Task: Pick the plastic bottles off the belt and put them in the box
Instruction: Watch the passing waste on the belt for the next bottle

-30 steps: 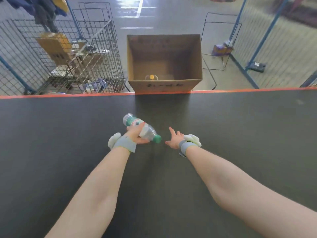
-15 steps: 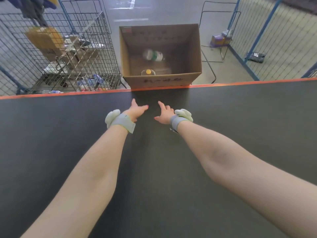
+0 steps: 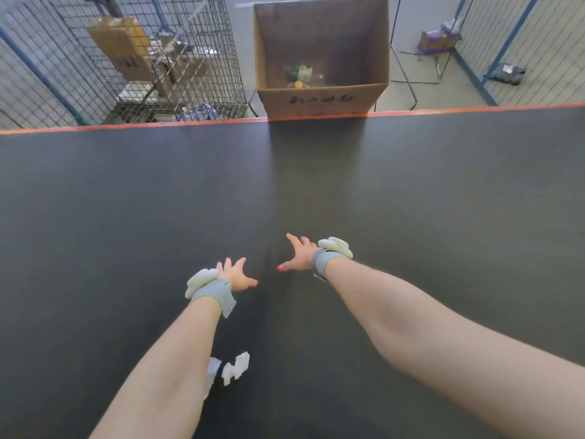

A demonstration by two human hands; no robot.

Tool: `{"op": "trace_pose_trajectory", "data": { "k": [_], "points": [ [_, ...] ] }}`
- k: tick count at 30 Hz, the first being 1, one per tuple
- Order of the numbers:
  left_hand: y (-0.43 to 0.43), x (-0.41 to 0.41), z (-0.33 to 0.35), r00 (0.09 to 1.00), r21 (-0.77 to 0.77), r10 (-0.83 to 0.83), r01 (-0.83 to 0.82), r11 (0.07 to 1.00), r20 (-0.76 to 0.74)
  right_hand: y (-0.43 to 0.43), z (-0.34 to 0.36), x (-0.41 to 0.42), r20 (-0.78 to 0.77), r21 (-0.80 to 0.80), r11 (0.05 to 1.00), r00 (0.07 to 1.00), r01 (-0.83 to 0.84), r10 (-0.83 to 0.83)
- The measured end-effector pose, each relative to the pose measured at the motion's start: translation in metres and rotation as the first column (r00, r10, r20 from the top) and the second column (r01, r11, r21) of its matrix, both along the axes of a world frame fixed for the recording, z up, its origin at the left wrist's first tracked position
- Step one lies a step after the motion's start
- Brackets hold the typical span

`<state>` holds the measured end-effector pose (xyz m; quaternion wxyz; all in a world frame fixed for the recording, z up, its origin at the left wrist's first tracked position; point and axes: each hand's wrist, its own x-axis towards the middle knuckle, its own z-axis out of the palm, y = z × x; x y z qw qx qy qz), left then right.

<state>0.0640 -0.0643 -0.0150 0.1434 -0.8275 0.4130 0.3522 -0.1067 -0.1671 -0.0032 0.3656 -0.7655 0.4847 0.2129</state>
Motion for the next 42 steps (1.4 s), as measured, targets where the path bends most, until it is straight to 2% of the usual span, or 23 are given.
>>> {"op": "trace_pose_trajectory", "data": {
  "k": [3, 8, 12, 15, 18, 24, 29, 33, 35, 39, 42],
  "points": [
    [0.045, 0.001, -0.011, 1.000, 0.026, 0.029, -0.029, 0.999, 0.007, 0.050, -0.016, -0.015, -0.008, 0.053, 0.994, 0.996, -0.092, 0.093],
    [0.088, -0.017, -0.025, 0.994, -0.048, 0.105, -0.104, 0.993, 0.013, 0.109, -0.037, -0.034, 0.012, 0.018, 0.950, 0.950, -0.312, 0.312],
    [0.116, -0.037, -0.040, 0.996, -0.046, 0.093, -0.092, 0.995, 0.006, 0.140, -0.052, -0.051, -0.040, -0.037, 0.927, 0.927, -0.374, 0.373],
    [0.132, -0.051, -0.048, 0.997, -0.041, 0.074, -0.074, 0.996, -0.011, 0.157, -0.072, -0.071, -0.129, -0.096, 0.928, 0.928, -0.361, 0.348],
    [0.139, -0.057, -0.045, 0.998, -0.046, 0.067, -0.068, 0.997, -0.021, 0.157, -0.082, -0.091, -0.165, -0.152, 0.954, 0.958, -0.259, 0.234],
    [0.138, -0.041, -0.045, 0.997, -0.082, 0.071, -0.070, 0.994, 0.008, 0.130, -0.063, -0.085, -0.061, -0.227, 0.974, 0.998, -0.013, -0.001],
    [0.137, -0.027, -0.037, 0.994, -0.131, 0.107, -0.103, 0.986, 0.026, 0.126, -0.060, -0.058, -0.102, -0.168, 0.985, 0.995, -0.031, 0.014],
    [0.153, -0.011, -0.038, 0.982, -0.138, 0.180, -0.171, 0.976, 0.053, 0.136, -0.071, -0.049, -0.297, -0.027, 0.992, 0.948, -0.124, 0.111],
    [0.161, -0.001, -0.039, 0.977, -0.131, 0.199, -0.188, 0.973, 0.072, 0.139, -0.072, -0.043, -0.343, -0.010, 0.987, 0.928, -0.158, 0.145],
    [0.168, 0.016, -0.037, 0.965, -0.167, 0.258, -0.247, 0.955, 0.049, 0.137, -0.062, -0.023, -0.237, -0.038, 0.990, 0.963, -0.138, 0.125],
    [0.173, 0.034, -0.035, 0.950, -0.187, 0.299, -0.278, 0.942, 0.093, 0.133, -0.054, -0.002, -0.147, -0.039, 0.993, 0.983, -0.113, 0.106]
  ]
}}
